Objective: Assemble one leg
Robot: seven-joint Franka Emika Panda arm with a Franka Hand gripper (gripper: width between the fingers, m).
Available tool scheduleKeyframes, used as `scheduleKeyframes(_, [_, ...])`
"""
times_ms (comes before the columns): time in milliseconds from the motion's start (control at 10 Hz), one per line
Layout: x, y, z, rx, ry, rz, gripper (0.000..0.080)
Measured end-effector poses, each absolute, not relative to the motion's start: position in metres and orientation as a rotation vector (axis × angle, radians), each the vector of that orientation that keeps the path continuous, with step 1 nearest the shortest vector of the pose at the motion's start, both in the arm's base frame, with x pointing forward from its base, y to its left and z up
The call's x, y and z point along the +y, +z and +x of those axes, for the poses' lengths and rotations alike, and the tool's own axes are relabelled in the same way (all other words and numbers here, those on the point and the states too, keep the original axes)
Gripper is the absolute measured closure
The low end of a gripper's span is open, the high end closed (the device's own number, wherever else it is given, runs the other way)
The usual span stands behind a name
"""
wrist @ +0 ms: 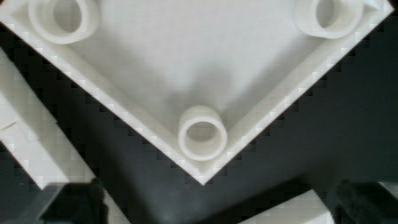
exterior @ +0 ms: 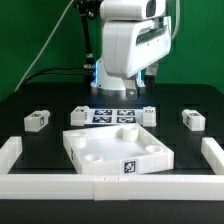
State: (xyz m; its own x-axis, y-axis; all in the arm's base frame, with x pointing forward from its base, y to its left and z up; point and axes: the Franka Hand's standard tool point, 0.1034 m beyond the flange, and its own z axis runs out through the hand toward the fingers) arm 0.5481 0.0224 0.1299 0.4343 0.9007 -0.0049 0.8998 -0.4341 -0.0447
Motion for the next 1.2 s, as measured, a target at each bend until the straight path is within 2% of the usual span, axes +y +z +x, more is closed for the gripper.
scheduleKeyframes(800, [0.022,0.128,0.547,-1.679,0.034,-2.620,0.0150])
scheduleKeyframes(1200, [-0.001,0.104,0.500,-2.122,-0.054,-2.338,0.0150])
